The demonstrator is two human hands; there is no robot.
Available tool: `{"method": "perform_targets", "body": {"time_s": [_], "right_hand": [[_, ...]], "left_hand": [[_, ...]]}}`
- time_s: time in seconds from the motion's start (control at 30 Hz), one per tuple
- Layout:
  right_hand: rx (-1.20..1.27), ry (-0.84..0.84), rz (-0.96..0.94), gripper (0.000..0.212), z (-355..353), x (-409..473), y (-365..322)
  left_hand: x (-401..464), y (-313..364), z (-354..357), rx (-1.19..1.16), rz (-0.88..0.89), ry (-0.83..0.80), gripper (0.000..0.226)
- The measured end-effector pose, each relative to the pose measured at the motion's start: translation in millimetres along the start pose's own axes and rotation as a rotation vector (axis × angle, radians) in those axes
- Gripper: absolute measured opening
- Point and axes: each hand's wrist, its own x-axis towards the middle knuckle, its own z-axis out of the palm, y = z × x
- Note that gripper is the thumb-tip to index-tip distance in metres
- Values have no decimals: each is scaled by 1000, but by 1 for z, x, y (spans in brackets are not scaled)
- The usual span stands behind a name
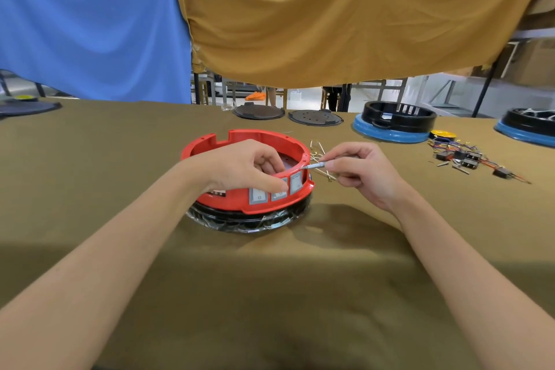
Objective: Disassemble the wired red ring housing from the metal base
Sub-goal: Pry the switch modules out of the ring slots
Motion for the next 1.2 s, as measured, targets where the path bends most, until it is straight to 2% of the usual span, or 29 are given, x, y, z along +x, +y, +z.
{"method": "perform_targets", "body": {"time_s": [0.2,0.4,0.87,1.03,1.2], "right_hand": [[-174,-102,9,9,-2,9,-10],[-131,-83,2,12,-4,11,-11],[-235,-75,-31,8,-11,12,-31],[-379,-152,-41,5,0,16,-45],[-563,-282,25,11,9,32,-67]], "left_hand": [[1,0,0,-18,-13,-6,26],[2,-3,0,-23,-9,-4,27],[1,-1,0,-32,-13,-8,26],[0,-1,0,-31,-15,-4,26],[0,1,1,-20,-30,2,28]]}}
